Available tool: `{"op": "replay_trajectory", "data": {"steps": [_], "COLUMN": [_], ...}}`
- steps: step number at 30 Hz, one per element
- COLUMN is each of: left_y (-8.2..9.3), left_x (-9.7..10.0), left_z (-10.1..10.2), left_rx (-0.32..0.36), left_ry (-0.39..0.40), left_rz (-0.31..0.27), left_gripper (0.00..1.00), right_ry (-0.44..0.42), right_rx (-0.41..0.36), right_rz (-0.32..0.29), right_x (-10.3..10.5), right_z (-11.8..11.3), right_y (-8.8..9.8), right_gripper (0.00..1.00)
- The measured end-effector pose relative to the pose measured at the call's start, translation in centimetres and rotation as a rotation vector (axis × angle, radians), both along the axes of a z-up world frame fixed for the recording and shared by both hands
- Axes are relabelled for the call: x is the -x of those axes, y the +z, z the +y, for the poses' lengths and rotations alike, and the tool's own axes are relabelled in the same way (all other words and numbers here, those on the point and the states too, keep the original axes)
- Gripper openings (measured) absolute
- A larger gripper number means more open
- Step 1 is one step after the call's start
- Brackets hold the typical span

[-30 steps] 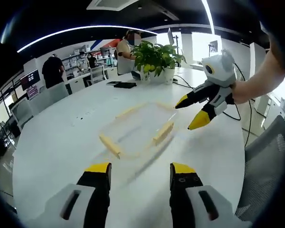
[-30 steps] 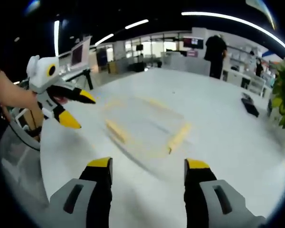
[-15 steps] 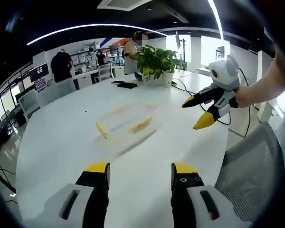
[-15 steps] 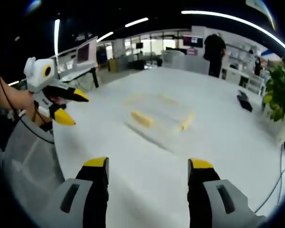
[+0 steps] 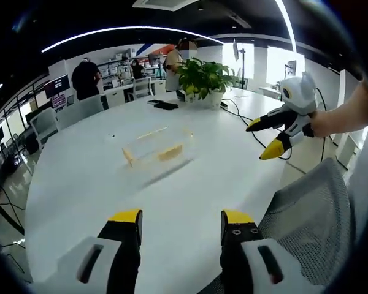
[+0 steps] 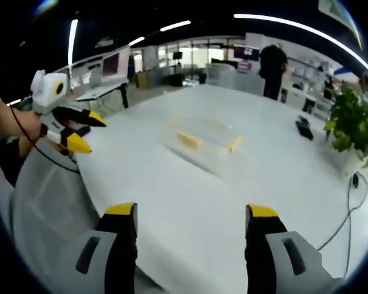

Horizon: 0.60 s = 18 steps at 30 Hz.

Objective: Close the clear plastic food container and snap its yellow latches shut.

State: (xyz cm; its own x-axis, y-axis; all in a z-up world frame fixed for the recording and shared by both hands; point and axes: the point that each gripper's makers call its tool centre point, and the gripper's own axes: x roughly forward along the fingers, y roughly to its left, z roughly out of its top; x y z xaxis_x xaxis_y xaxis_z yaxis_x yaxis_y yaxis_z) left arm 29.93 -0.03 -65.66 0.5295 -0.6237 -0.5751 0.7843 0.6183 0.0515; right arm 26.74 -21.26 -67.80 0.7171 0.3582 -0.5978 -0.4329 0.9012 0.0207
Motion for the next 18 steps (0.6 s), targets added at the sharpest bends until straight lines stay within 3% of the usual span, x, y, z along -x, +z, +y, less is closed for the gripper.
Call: {"op": "replay_trajectory", "data": {"steps": [18], "left_y": [0.9], "left_x": [0.7], "left_z": [0.1], "left_rx": [0.006], "left_ry": [0.020], "left_rz": [-0.016], "left_gripper": [0.47], "right_ry": [0.019], "right_rx": [0.003], "right_rz": [-0.030], "right_x": [0.1], "right_z": [0.7], "right_y": [1.1], "right_gripper": [0.71]}}
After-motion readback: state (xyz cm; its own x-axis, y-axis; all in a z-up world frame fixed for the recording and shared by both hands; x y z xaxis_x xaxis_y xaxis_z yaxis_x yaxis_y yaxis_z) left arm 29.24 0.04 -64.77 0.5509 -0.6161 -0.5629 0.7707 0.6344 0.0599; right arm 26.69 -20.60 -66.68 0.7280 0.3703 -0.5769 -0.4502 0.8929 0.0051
